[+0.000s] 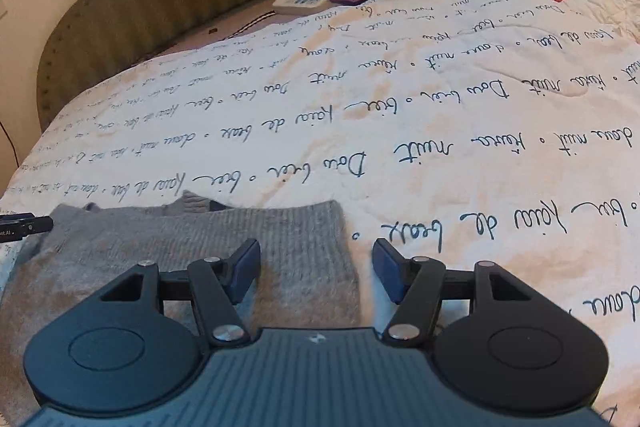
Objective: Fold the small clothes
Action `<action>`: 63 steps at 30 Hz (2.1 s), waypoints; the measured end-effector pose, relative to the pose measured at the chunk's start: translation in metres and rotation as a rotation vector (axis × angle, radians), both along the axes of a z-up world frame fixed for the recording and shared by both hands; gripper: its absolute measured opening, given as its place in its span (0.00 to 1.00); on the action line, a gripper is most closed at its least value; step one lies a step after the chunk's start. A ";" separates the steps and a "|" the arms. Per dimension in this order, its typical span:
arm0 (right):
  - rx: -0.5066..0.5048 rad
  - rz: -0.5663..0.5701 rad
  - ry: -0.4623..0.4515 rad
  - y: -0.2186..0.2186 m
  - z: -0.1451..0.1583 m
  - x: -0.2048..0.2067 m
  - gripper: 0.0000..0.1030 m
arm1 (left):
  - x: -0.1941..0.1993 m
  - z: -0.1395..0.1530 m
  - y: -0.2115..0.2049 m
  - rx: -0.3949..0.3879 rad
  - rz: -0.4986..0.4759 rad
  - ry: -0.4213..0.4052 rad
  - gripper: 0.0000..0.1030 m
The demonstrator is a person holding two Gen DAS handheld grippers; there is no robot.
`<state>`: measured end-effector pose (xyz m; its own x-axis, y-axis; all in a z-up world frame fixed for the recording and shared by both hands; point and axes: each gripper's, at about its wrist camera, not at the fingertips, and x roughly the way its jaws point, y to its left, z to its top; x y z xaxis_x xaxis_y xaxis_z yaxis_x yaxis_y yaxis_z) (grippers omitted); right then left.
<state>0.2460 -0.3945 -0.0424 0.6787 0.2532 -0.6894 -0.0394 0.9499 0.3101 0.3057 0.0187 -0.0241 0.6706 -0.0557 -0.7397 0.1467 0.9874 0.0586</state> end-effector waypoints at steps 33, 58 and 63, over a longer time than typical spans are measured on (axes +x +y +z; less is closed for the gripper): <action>0.184 0.058 -0.174 0.028 0.036 -0.024 0.27 | -0.080 0.048 -0.027 0.066 -0.026 -0.276 0.51; 0.088 0.037 -0.247 0.070 0.026 -0.094 0.57 | -0.144 0.008 -0.044 0.046 0.019 -0.181 0.62; 0.010 0.071 -0.179 0.090 -0.004 -0.096 0.67 | -0.152 -0.011 -0.044 0.034 0.027 -0.142 0.66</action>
<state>0.1499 -0.3045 -0.0467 0.7703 0.3110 -0.5567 -0.1615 0.9397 0.3015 0.1534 -0.0258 -0.0355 0.7694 -0.0134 -0.6387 0.1085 0.9880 0.1100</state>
